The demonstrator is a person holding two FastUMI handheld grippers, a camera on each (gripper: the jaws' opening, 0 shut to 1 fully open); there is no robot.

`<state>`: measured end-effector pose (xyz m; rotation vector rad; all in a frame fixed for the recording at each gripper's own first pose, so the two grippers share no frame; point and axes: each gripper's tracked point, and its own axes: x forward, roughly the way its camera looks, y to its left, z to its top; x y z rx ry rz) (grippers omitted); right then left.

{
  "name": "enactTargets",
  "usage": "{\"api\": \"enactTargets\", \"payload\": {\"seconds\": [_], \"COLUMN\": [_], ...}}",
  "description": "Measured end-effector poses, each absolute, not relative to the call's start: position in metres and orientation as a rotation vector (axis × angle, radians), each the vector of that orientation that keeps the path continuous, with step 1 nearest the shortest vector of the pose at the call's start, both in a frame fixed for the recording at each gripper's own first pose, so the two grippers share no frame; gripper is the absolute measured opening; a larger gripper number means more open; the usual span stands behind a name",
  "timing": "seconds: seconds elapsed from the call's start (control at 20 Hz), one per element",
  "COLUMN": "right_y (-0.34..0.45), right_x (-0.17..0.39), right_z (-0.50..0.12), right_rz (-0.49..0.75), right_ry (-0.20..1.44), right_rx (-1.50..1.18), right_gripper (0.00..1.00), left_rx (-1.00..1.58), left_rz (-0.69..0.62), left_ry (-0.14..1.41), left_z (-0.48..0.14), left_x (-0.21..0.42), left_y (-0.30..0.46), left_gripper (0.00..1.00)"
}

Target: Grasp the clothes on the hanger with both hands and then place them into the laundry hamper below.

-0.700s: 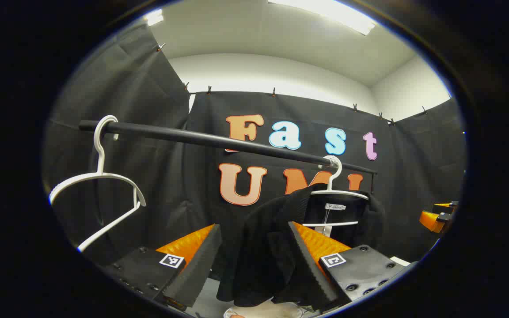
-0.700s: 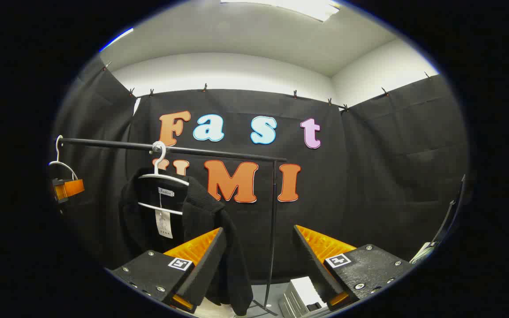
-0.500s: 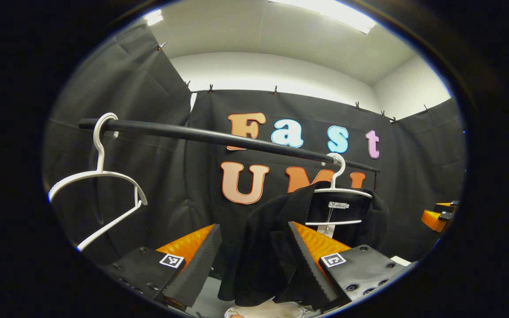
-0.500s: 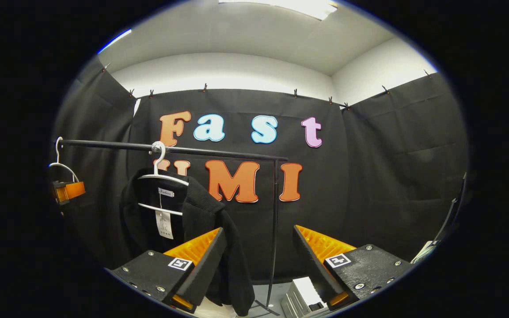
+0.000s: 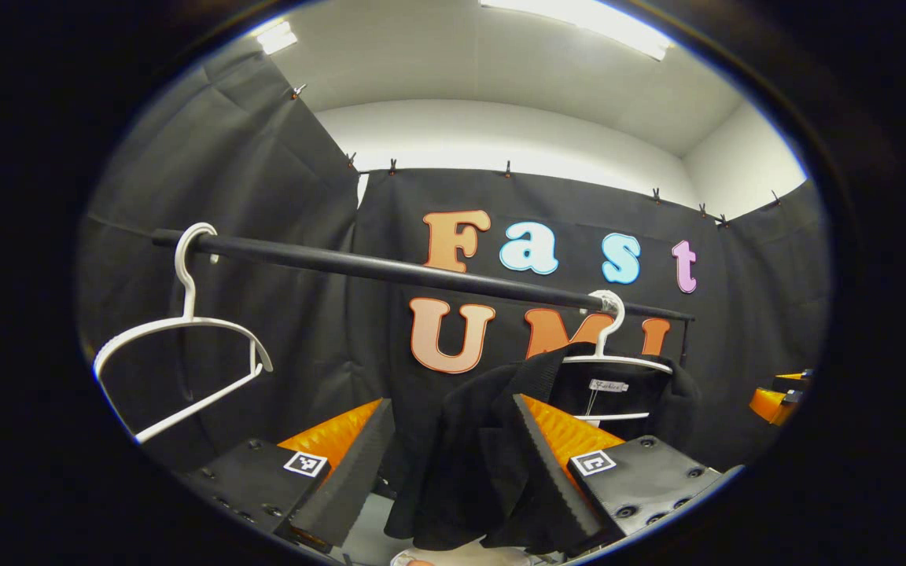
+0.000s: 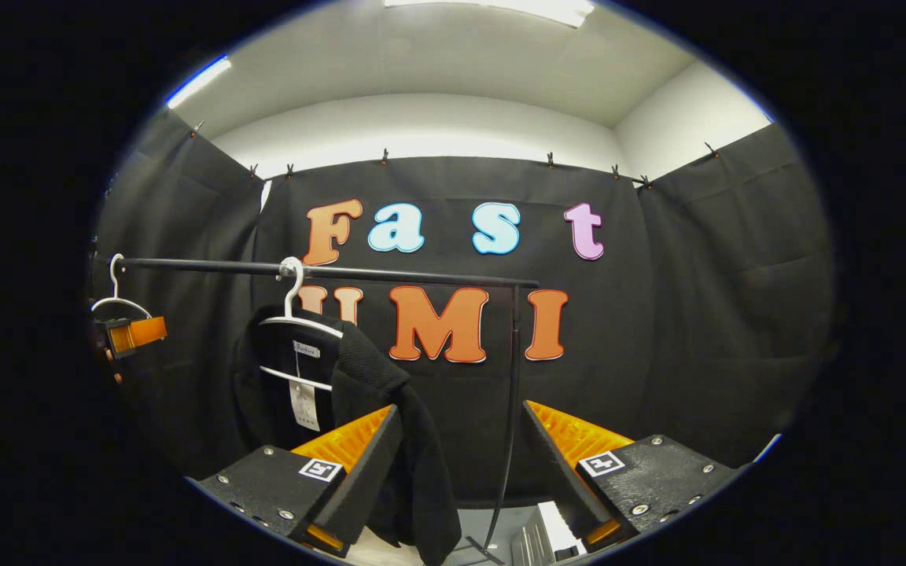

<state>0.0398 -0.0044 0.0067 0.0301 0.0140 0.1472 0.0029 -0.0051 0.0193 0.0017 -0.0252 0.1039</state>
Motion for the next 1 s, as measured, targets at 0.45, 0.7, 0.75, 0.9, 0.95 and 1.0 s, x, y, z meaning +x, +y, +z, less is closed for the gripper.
{"api": "enactTargets", "payload": {"seconds": [0.45, 0.7, 0.75, 0.9, 0.95, 1.0], "right_y": [0.002, 0.028, 0.036, 0.063, 0.071, 0.080], "right_x": [0.050, 0.049, 0.049, 0.049, 0.050, 0.050], "right_z": [-0.008, -0.014, -0.017, -0.027, -0.032, -0.037], "right_rz": [0.092, 0.070, 0.071, 0.084, 0.089, 0.092], "right_ry": [0.032, 0.033, 0.039, 0.064, 0.073, 0.081], "right_rx": [0.015, 0.014, 0.018, 0.028, 0.029, 0.032], "right_gripper": [0.94, 0.94, 0.94, 0.94, 0.94, 0.94], "left_rx": [0.023, 0.058, 0.066, 0.082, 0.082, 0.079], "left_rz": [0.063, 0.037, 0.027, 0.008, 0.001, -0.007], "left_ry": [0.020, 0.010, 0.013, 0.018, 0.026, 0.036], "left_z": [0.001, 0.002, 0.000, -0.006, -0.011, -0.015], "left_x": [0.031, 0.042, 0.044, 0.048, 0.049, 0.051], "left_y": [-0.004, 0.007, 0.009, 0.015, 0.016, 0.018], "left_gripper": [0.93, 1.00, 1.00, 0.96, 0.96, 0.93]}}
